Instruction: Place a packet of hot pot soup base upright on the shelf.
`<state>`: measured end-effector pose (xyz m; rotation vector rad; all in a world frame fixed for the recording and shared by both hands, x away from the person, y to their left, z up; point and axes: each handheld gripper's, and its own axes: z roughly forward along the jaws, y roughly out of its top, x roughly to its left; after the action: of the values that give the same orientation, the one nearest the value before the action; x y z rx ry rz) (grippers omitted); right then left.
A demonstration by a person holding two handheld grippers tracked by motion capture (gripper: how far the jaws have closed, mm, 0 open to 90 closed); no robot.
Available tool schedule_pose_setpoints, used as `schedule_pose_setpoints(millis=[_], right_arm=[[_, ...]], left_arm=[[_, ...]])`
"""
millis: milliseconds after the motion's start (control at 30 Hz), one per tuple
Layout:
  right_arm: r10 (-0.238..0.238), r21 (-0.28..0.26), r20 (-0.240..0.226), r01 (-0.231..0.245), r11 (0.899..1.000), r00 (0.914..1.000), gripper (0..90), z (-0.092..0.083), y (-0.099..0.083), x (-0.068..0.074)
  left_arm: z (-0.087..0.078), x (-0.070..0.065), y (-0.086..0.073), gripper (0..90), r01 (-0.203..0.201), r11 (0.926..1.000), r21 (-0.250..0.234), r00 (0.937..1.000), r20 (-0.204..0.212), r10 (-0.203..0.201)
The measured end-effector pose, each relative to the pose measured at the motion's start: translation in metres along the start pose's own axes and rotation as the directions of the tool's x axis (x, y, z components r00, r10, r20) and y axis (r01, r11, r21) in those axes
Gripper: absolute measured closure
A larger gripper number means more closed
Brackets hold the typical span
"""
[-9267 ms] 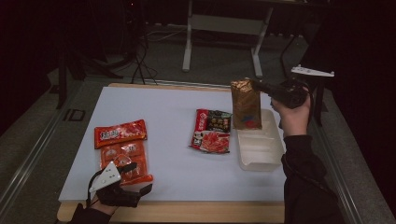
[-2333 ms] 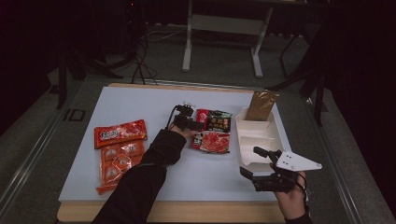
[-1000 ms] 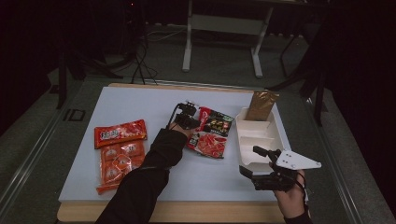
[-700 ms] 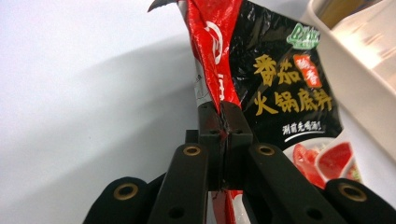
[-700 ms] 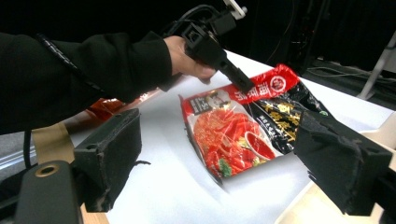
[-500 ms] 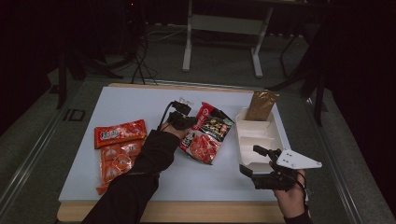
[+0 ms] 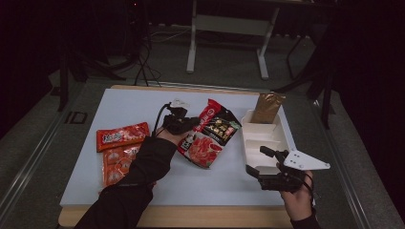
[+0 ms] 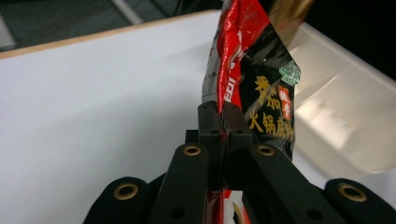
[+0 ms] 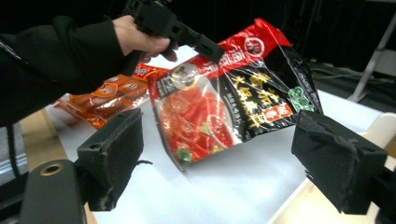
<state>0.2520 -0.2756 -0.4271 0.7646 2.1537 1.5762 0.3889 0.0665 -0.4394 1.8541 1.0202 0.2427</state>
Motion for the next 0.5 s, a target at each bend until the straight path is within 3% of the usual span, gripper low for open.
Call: schedule_pose_setpoints(millis=[67, 267, 300, 333, 500], right_arm=[[-0.017, 0.008, 0.012, 0.017, 1.0, 0.9998, 14.2, 0.001, 0.002, 0.0], [0.03, 0.021, 0.026, -0.03, 0.999, 0.9992, 13.8, 0.002, 0.007, -0.004], [0.082, 0.008, 0.027, -0.082, 0.997, 0.9963, 13.9, 0.001, 0.01, -0.009], [0.098, 0.008, 0.03, -0.098, 0.995, 0.9947, 13.9, 0.001, 0.011, -0.011], [0.127, 0.005, 0.078, -0.128, 0.992, 0.9888, 12.9, 0.003, 0.018, -0.016]], left_arm=[[-0.006, -0.002, 0.001, 89.5, -0.005, 0.9999, -0.015, 0.9997, 0.024, 0.005], [-0.019, -0.008, 0.0, 89.5, -0.008, 0.9976, -0.069, 0.9972, 0.074, 0.013], [-0.023, -0.009, -0.002, 89.4, 0.004, 0.9954, -0.096, 0.9953, 0.097, 0.006], [-0.025, -0.008, -0.002, 89.4, 0.011, 0.9949, -0.1, 0.9934, 0.115, 0.001], [-0.032, -0.01, -0.006, 89.4, 0.038, 0.9893, -0.141, 0.9818, 0.189, -0.011]])
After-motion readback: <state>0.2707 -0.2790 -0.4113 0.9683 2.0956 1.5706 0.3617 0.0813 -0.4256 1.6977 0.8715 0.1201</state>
